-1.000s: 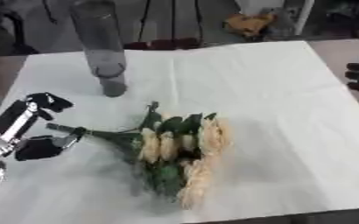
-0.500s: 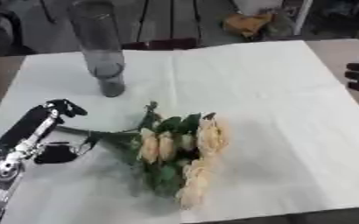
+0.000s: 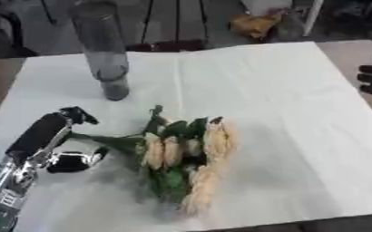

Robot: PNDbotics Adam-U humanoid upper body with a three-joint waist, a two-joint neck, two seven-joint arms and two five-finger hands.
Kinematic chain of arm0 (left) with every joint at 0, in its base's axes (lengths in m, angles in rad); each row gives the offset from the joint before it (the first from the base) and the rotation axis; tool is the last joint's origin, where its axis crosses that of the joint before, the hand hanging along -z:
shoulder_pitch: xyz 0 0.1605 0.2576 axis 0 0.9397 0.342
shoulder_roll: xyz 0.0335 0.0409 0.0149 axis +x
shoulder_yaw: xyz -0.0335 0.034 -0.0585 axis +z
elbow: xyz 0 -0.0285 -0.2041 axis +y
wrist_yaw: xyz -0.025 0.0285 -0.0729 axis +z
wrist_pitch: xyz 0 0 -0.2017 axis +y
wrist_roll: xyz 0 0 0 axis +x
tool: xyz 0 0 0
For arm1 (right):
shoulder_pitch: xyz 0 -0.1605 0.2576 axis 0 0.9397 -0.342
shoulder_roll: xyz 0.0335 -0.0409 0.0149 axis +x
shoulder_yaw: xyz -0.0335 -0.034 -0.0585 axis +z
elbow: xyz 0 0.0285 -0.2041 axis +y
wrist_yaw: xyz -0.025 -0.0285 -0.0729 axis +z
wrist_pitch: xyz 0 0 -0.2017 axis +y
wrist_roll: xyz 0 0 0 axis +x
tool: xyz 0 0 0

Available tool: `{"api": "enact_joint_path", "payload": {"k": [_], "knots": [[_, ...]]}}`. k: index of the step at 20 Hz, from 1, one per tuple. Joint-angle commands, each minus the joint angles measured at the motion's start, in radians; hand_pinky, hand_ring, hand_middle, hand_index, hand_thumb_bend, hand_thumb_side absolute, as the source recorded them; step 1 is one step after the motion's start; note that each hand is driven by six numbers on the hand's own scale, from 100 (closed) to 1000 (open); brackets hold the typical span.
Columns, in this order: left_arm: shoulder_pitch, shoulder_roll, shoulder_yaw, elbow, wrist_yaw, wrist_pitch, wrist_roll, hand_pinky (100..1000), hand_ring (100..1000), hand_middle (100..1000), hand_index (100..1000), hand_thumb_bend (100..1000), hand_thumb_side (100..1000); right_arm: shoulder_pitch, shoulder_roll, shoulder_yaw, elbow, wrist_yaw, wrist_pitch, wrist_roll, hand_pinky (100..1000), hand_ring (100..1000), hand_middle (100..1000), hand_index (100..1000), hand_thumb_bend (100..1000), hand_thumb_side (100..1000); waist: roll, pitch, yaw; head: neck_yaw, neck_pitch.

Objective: Arrange flowers into the vase.

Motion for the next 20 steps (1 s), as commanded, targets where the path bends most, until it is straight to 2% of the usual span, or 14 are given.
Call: {"api": "enact_joint_path", "payload": {"k": [1,5,13,14,20], "knots": [[-0.014,-0.001,-0.001,-0.006,-0.059,-0.013,-0.004,690,744,691,754,477,305,-0.012,-0.012,-0.002,-0.015,0.003,-0.002,0.004,890,889,850,1000,154,692,0.0,-0.017,-0.001,-0.003,-0.005],[-0.014,-0.009,0.0,-0.004,-0.095,-0.019,-0.004,690,744,691,754,477,305,-0.012,-0.012,-0.002,-0.014,0.003,-0.003,0.004,890,889,850,1000,154,692,0.0,-0.016,-0.001,-0.003,-0.005],[-0.013,-0.01,0.0,-0.002,-0.099,-0.021,-0.002,690,744,691,754,477,305,-0.012,-0.012,-0.002,-0.014,0.003,-0.003,0.004,890,889,850,1000,154,692,0.0,-0.016,-0.001,-0.003,-0.005],[-0.015,-0.011,-0.002,0.0,-0.101,-0.02,-0.004,708,746,695,767,557,342,-0.012,-0.011,-0.002,-0.014,0.003,-0.003,0.004,890,888,850,1000,152,692,0.0,-0.016,-0.002,-0.002,-0.005],[-0.056,-0.045,-0.028,0.077,-0.176,-0.016,-0.04,712,745,695,769,567,346,-0.016,-0.007,0.0,-0.012,0.001,-0.002,0.008,890,888,850,1000,151,693,0.001,-0.017,-0.005,0.0,-0.008]]}}
